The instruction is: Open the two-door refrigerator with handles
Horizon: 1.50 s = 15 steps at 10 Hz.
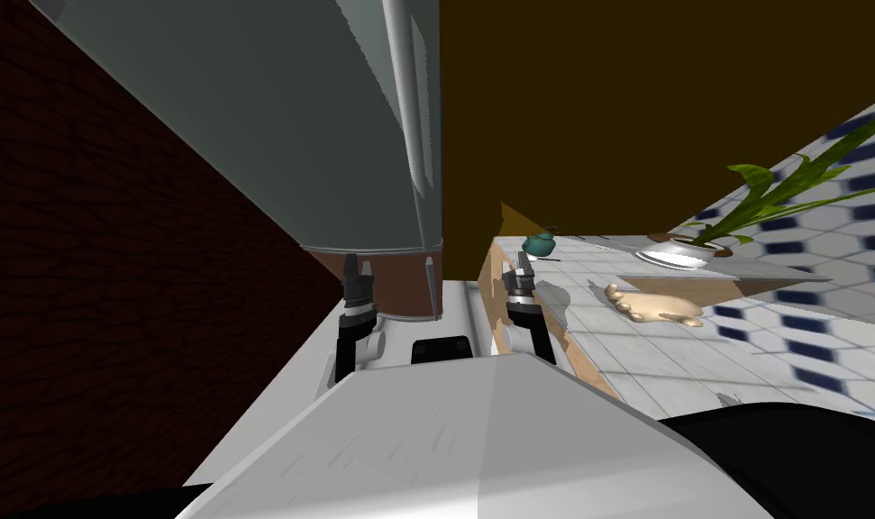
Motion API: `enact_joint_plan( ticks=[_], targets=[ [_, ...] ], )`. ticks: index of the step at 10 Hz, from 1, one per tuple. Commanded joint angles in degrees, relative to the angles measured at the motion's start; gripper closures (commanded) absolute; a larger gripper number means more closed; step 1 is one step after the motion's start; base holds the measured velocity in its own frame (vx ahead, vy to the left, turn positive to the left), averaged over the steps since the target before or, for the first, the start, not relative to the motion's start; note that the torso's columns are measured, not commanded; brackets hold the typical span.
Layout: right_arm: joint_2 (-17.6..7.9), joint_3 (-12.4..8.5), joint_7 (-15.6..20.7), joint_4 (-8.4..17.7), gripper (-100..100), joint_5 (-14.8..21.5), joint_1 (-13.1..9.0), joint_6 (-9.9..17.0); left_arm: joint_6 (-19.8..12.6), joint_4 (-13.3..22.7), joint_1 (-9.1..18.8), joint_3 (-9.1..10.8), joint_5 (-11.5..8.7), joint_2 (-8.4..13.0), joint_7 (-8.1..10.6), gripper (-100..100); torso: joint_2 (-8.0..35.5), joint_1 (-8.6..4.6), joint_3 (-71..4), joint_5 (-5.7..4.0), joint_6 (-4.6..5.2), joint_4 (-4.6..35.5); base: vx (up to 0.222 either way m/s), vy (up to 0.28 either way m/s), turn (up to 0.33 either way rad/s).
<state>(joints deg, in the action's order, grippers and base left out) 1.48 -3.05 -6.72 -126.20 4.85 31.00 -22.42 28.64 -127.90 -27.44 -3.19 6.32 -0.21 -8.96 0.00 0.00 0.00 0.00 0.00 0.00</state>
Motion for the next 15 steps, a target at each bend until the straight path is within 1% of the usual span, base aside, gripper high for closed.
enact_joint_plan(
  ticks=[1, 3, 9, 10, 11, 12, 15],
  targets=[
    [0.0, 0.0, 0.0, 0.0, 0, 0.0, 0.0, 0.0, 0.0, 0.0, 0.0, 0.0, 0.0, 0.0, 0.0, 0, 2.32, 0.0, -4.67, 0.0, 0.0, 2.35, 0.0, 0.0, 0.0],
    [0.0, 0.0, 0.0, -0.01, 0, 0.0, 0.0, 0.0, 0.0, -0.01, 0.0, 0.0, 0.0, 0.0, 0.0, 0, 10.03, 0.0, -20.14, 0.0, 0.0, 10.06, 0.0, 0.0, 0.0],
    [0.0, 0.0, 0.0, -0.02, 0, 0.0, 0.0, -0.01, 0.01, -0.02, 0.0, 0.0, 0.0, 0.0, 0.0, 0, 35.39, 0.0, -70.73, 0.0, 0.0, 35.37, 0.0, 0.0, 0.0],
    [0.0, 0.0, 0.0, -0.02, 0, 0.0, 0.0, -0.01, -0.66, -0.1, -0.04, 0.14, -0.01, 2.14, 0.16, -100, 39.62, 0.0, -79.19, 0.0, 0.0, 39.6, 0.007, -0.005, -0.029],
    [0.0, 0.0, 0.0, 0.0, 0, 0.0, 0.0, 0.0, -1.3, -0.18, -0.07, 0.27, -0.03, 3.58, 0.32, -100, 41.55, 0.0, -83.14, 0.0, 0.0, 41.49, 0.005, -0.009, -0.043],
    [0.0, 0.0, 0.0, 0.01, 0, 0.0, 0.0, 0.0, -2.1, -0.29, -0.11, 0.43, -0.05, 4.98, 0.51, -100, 42.08, 0.0, -84.26, 0.0, 0.0, 42.05, 0.004, -0.012, -0.045],
    [0.0, 0.0, 0.0, 0.01, 0, 0.0, 0.0, 0.0, -5.39, -1.08, -0.24, 1.09, -0.13, 8.57, 1.31, -100, 42.27, -0.01, -84.57, 0.0, 0.0, 42.28, 0.01, -0.016, -0.073]
  ],
)
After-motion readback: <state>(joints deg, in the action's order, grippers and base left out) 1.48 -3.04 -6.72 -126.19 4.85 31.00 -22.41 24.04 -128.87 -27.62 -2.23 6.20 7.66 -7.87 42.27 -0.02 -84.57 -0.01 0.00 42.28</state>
